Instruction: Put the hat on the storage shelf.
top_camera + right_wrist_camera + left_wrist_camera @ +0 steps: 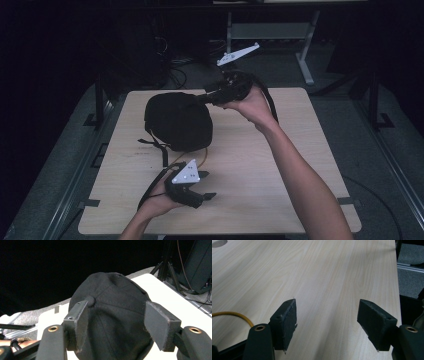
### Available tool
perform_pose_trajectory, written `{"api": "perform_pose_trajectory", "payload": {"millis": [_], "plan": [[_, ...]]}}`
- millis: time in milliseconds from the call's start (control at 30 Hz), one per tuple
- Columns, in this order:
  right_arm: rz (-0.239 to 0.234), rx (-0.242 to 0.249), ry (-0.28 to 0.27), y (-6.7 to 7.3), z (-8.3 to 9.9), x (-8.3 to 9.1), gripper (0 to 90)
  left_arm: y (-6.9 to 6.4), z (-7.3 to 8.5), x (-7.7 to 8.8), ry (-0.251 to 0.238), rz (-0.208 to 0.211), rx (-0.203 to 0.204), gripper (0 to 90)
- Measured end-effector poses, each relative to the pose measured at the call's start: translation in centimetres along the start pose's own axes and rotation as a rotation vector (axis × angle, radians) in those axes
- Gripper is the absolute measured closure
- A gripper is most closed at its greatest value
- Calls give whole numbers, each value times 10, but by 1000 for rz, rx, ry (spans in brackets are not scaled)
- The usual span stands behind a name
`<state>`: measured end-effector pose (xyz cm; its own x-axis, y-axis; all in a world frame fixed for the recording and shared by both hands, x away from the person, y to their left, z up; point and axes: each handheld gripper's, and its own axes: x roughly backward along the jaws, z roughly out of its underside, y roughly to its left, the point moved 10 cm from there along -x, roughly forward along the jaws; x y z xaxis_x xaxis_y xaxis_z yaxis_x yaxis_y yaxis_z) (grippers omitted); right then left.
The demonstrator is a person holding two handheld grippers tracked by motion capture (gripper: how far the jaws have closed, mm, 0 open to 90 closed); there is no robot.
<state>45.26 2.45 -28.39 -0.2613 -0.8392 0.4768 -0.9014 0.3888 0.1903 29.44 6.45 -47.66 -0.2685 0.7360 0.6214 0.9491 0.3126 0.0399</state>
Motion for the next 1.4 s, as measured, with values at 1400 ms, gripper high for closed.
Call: {"api": "perform_pose_trajectory", "payload": {"millis": [1400], "plan": [[127, -108, -31, -41, 83, 78, 202, 1, -1, -8, -4, -35, 10, 268]]}}
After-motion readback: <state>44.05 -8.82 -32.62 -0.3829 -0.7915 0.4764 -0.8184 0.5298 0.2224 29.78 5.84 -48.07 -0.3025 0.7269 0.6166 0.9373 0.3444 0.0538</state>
